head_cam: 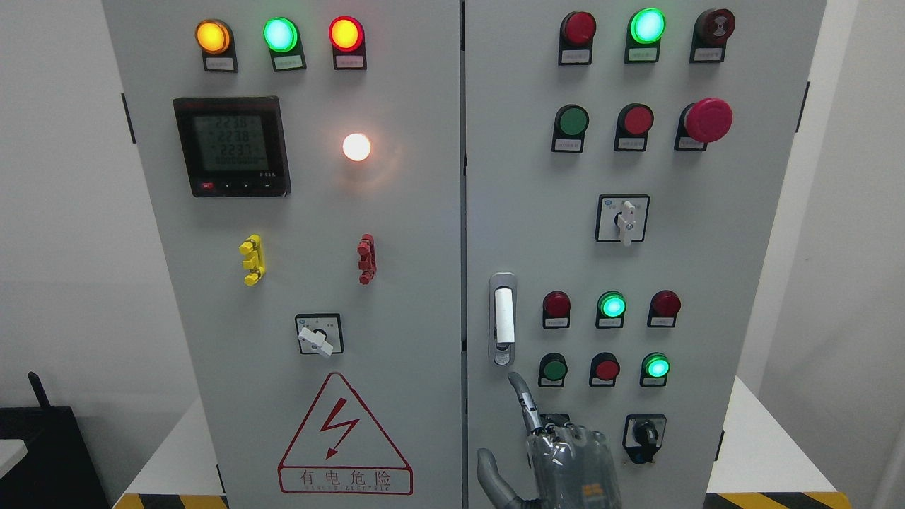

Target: Release door handle

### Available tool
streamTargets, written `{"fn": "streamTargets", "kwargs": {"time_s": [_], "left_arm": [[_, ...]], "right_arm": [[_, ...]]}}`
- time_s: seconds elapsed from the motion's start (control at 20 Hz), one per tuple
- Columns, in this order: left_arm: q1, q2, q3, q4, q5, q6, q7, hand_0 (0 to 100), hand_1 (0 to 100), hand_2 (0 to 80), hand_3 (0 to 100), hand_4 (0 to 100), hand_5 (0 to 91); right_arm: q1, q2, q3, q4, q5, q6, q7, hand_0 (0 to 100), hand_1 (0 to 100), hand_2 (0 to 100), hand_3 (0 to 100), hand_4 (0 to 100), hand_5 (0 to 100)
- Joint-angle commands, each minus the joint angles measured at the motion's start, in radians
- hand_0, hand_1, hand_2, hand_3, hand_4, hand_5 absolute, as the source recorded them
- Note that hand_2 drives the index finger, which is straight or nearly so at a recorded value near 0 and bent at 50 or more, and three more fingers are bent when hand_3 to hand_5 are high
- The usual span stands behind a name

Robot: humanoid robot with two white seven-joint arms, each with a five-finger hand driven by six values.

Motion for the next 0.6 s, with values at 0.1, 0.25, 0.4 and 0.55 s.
{"fn": "streamTargets", "kwargs": {"time_s": [0.1, 0.25, 0.4, 0.55], "left_arm": [[0.000, 0.000, 0.011, 0.017, 0.000, 0.001, -0.001, 12, 39, 0.0, 0, 0, 0.0], [0.000, 0.000, 0.011, 0.017, 0.000, 0.001, -0.001, 12, 39, 0.0, 0, 0, 0.0], [0.000, 0.000, 0.011, 0.017, 0.000, 0.001, -0.001, 12, 39, 0.0, 0, 0, 0.0], [0.000, 0.000, 0.011, 0.017, 0.000, 0.001, -0.001, 12, 39, 0.0, 0, 0, 0.0]], "right_arm": [[0.026, 0.002, -0.009, -0.060, -0.001, -0.002, 0.002, 51, 17, 55, 81, 69, 67], [0.011, -0.003, -0.025, -0.057, -0.001, -0.002, 0.001, 51, 8, 59, 83, 68, 67], [-0.022, -0.009, -0.034, -0.054, 0.000, 0.000, 0.001, 47, 0, 68, 90, 75, 75], [-0.048, -0.009, -0.029, -0.057, 0.011, 0.006, 0.002, 46, 0, 75, 98, 78, 80]]}}
